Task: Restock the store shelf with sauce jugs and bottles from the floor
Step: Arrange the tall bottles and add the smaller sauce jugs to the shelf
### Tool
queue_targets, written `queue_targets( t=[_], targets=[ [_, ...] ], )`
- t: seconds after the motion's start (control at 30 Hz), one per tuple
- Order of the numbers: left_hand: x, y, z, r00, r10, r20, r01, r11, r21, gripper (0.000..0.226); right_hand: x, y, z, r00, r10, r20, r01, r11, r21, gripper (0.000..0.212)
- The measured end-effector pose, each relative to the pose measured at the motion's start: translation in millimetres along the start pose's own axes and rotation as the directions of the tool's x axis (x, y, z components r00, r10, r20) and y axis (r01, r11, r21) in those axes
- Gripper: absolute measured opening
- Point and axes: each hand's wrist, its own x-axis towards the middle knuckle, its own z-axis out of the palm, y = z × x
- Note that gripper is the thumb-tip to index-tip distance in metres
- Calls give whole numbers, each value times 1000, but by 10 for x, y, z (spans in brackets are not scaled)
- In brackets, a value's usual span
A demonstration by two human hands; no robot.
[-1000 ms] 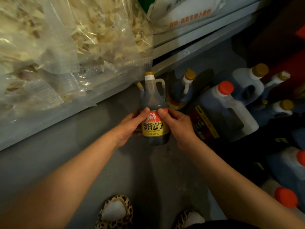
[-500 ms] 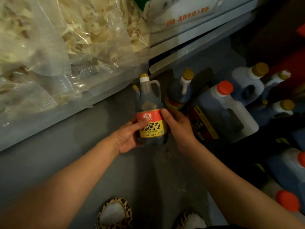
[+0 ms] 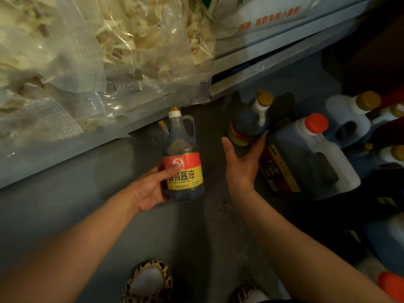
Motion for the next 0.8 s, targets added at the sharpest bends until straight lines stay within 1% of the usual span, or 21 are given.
queue_targets(
  t=[0.1,0.2,0.33,0.43,0.53,0.57,0.63,0.67,0.7,0.77,0.8],
  targets=[
    [-31,20,-31,1000,14,4,-14,1000,-15,107,95,25,74,998,-37,-42,35,998,-44,116],
    [-57,38,-60,1000,28,11,-28,999,-16,104,255,40,125,996,-42,-75,38,998,-59,118],
    [-63,43,-110,1000,28,-14,-28,1000,-8,112,472,-31,231,990,-35,-137,29,998,-47,122],
    [-77,47,-141,1000,25,-18,-25,1000,13,115,582,-27,256,988,-31,-153,24,999,-42,114],
    [-101,46,-159,999,25,-23,-25,1000,17,112,651,43,243,990,-57,-131,64,997,49,90],
    [-111,45,-161,999,25,-23,-25,1000,17,111,667,25,254,987,-50,-151,59,997,58,87],
    [-121,40,-165,1000,24,-20,-24,1000,15,111,677,-52,311,977,14,-211,-1,998,62,96],
    [-127,37,-167,1000,23,-21,-22,1000,18,111,675,-79,346,974,27,-225,-21,999,31,102],
    [-133,35,-171,999,22,-23,-21,999,26,112,671,-91,370,976,5,-216,-11,1000,-26,106],
    [-144,31,-187,999,24,-29,-23,999,34,113,647,-76,386,987,-52,-155,29,989,-148,108],
    [-149,30,-195,999,26,-29,-25,999,36,112,613,-65,375,991,-59,-120,37,984,-174,106]
  ],
)
